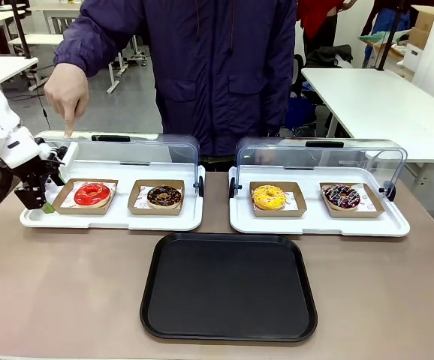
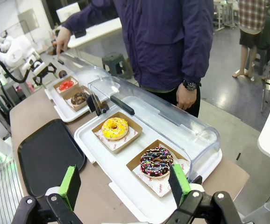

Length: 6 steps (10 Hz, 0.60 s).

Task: Move the first donut from the left to the tray.
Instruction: Pick up the Paper togo box containing the Donut indicated by the person and place it on the Handle tray.

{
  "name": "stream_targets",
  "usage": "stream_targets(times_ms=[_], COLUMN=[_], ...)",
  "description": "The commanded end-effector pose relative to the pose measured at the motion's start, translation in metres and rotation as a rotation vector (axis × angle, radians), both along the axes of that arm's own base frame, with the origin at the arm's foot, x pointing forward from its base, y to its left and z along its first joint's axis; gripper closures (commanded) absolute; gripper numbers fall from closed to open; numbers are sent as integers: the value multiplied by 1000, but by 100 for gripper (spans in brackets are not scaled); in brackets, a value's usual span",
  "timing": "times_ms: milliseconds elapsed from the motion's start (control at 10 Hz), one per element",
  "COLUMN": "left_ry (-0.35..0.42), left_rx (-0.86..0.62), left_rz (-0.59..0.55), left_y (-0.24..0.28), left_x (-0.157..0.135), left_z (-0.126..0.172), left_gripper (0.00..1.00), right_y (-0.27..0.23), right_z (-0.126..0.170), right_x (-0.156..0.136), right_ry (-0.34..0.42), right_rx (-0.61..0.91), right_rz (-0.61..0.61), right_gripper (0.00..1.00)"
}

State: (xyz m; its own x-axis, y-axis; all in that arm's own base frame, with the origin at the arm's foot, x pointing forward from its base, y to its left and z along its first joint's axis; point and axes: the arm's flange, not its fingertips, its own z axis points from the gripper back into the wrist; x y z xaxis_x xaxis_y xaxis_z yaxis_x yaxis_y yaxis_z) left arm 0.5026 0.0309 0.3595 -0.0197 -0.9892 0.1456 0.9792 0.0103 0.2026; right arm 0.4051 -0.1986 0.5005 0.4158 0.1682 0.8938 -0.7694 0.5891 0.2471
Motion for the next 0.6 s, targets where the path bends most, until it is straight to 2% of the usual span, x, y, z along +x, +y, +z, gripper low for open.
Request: stream_targets(times_ms=[0, 500], left_ry=[16, 35], left_rx=[32, 78], left_rz=[10, -3], left_y=[-4, -11], left_x=[9, 18], left_z=[-3, -28], left_gripper=[0, 0], right_y=[2, 2], right_z=[0, 0], right_x=[-1, -1], right_ry=[-20, -20], right_rx=[9, 9], right_rz=[0, 0], right_gripper=[0, 0])
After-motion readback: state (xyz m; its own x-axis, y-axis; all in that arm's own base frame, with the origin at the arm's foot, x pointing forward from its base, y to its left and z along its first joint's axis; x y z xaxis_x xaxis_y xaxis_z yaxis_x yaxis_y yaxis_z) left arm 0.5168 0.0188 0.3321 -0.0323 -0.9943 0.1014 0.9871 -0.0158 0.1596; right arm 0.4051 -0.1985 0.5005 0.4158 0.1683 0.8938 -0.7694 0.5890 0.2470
